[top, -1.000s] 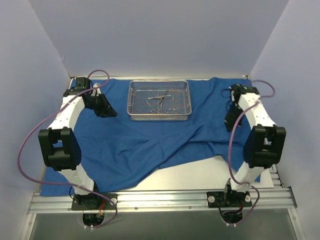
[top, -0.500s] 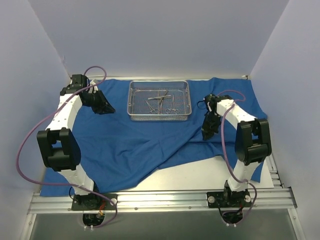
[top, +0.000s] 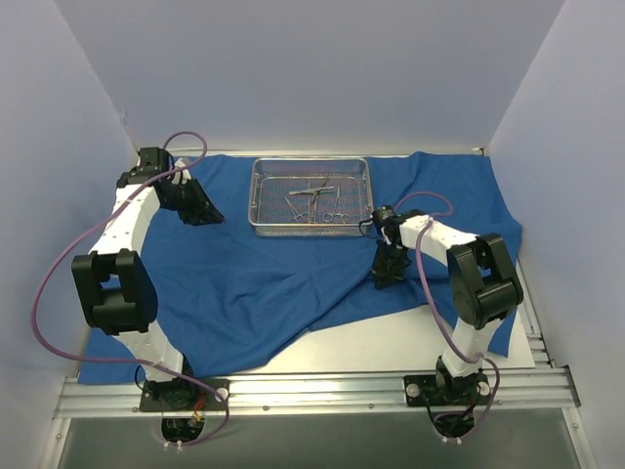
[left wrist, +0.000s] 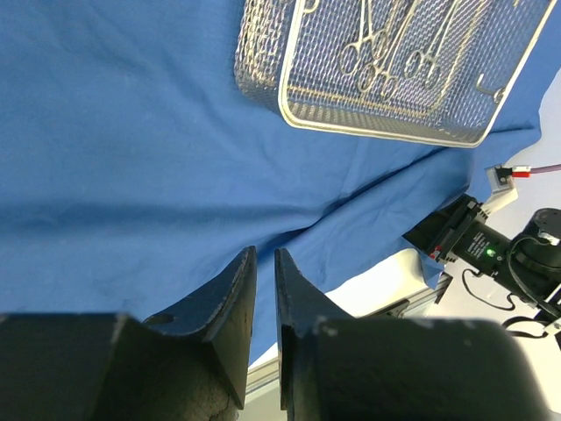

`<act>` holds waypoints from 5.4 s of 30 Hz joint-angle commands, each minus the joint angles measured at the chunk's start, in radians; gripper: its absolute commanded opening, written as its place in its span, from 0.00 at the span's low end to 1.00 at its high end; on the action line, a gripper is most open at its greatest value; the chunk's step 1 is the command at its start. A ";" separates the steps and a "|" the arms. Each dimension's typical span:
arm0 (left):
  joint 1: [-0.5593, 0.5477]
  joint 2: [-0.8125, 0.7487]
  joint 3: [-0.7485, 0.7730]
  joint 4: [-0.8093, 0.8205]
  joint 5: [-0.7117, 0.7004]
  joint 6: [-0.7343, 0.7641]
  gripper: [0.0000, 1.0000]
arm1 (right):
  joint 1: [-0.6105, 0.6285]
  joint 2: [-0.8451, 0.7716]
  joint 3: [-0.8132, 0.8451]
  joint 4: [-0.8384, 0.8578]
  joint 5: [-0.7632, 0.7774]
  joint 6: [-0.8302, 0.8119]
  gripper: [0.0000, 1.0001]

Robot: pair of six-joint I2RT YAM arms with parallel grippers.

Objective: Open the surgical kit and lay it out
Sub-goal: Smooth out the surgical kit at the center of the board.

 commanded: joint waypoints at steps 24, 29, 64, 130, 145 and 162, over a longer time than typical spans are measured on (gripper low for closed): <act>0.013 -0.270 -0.132 0.016 0.036 0.012 0.24 | 0.359 -0.158 -0.368 -0.200 0.020 0.466 0.00; 0.011 -0.309 -0.173 0.016 0.043 0.013 0.24 | 0.371 -0.363 -0.474 -0.315 0.006 0.542 0.00; 0.059 -0.132 -0.169 -0.029 -0.127 0.113 0.31 | -0.477 0.351 0.664 -0.174 0.341 -0.218 0.00; 0.323 0.973 0.937 -0.384 -0.196 0.009 0.24 | -0.589 0.727 0.807 -0.126 0.144 -0.228 0.00; 0.358 0.977 0.933 -0.363 -0.155 0.004 0.24 | -0.626 0.566 0.460 -0.036 0.132 -0.210 0.00; 0.222 0.634 0.729 -0.214 -0.176 0.026 0.30 | -0.586 0.447 0.719 -0.122 0.178 -0.314 0.24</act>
